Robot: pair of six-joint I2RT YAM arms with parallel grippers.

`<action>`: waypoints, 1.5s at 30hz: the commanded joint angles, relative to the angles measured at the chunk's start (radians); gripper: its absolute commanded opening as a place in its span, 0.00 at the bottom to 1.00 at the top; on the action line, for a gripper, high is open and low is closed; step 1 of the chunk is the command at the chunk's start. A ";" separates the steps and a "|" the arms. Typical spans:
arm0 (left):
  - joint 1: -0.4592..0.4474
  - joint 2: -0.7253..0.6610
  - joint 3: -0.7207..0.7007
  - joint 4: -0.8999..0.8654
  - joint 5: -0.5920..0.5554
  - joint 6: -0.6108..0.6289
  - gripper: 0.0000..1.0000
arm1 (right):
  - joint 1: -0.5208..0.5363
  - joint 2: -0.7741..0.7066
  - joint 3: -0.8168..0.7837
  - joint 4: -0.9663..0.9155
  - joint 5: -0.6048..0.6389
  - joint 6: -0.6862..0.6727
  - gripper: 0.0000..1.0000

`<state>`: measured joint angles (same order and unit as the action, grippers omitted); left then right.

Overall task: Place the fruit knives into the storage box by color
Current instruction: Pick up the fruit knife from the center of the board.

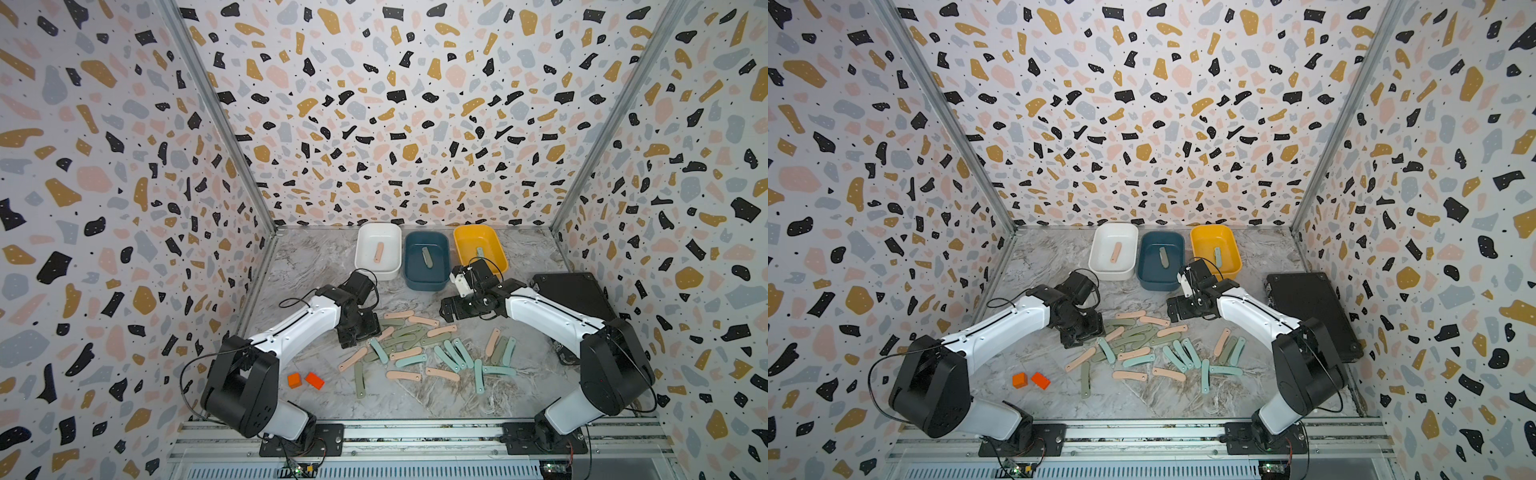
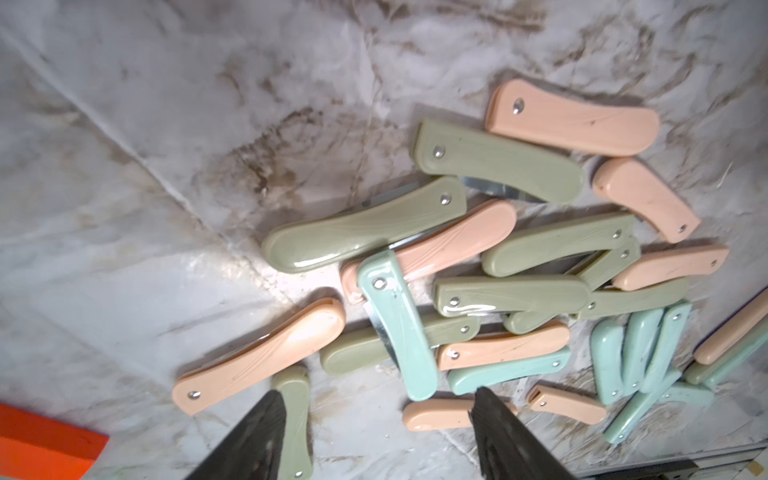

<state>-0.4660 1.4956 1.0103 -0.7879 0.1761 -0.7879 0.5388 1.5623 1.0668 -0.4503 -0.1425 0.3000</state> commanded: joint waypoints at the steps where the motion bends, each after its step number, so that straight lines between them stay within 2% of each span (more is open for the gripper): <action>1: 0.000 0.071 0.041 0.028 0.014 -0.056 0.67 | 0.001 -0.043 -0.007 0.014 -0.021 0.015 1.00; 8: -0.022 0.142 0.063 0.025 0.012 -0.063 0.56 | 0.002 -0.041 0.003 0.007 -0.025 0.002 1.00; 16: -0.039 0.195 0.065 0.039 -0.004 -0.048 0.52 | 0.002 -0.034 0.003 0.011 -0.027 0.004 1.00; 23: -0.052 0.233 0.055 0.063 -0.001 -0.044 0.42 | 0.002 -0.039 -0.002 0.009 -0.020 0.004 1.00; 38: -0.053 0.191 0.052 0.058 -0.008 -0.031 0.18 | 0.002 -0.064 -0.002 -0.002 -0.048 0.027 1.00; 45: -0.053 0.135 0.103 0.029 0.014 -0.033 0.18 | 0.002 -0.064 0.010 -0.009 -0.142 0.109 1.00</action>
<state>-0.5137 1.6806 1.0607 -0.7391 0.1783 -0.8268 0.5388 1.5372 1.0615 -0.4370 -0.2230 0.3557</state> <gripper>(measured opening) 0.230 0.994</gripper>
